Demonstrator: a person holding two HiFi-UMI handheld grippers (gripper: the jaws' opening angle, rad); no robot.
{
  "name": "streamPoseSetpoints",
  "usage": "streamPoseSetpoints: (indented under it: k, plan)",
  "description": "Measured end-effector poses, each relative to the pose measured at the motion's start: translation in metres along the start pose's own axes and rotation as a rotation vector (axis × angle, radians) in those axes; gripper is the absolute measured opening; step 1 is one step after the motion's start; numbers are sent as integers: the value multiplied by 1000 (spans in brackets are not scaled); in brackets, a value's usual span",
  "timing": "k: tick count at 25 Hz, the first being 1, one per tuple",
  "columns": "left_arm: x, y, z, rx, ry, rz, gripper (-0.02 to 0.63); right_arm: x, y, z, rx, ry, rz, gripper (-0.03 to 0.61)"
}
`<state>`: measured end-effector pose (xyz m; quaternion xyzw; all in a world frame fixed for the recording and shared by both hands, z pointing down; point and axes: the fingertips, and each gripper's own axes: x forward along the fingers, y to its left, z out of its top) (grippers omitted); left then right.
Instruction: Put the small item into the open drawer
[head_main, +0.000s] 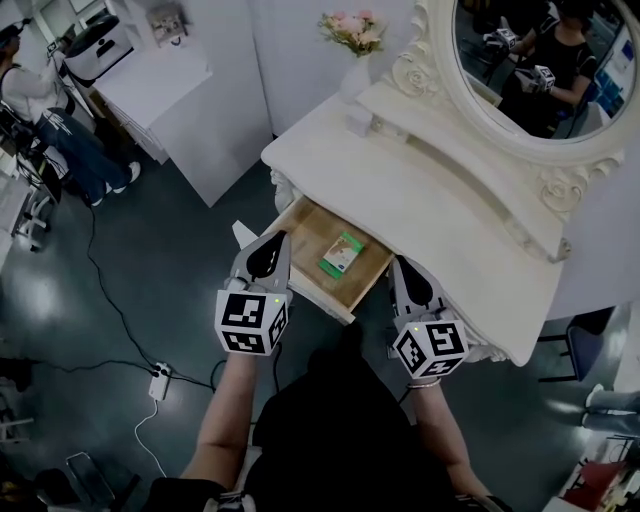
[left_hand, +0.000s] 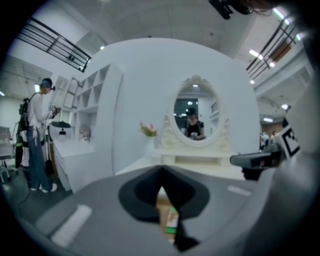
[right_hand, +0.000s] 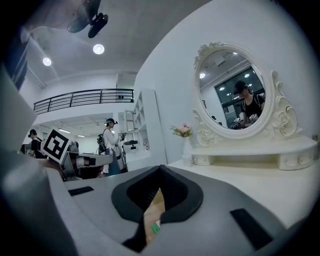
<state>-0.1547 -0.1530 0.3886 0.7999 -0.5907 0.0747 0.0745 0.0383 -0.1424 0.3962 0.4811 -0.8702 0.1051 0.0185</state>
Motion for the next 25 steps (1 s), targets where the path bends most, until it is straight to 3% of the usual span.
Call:
streamPoseSetpoints:
  k: [25]
  plan:
    - [-33, 4, 5, -15, -41, 26, 8, -17, 17, 9, -47, -35, 7, 3]
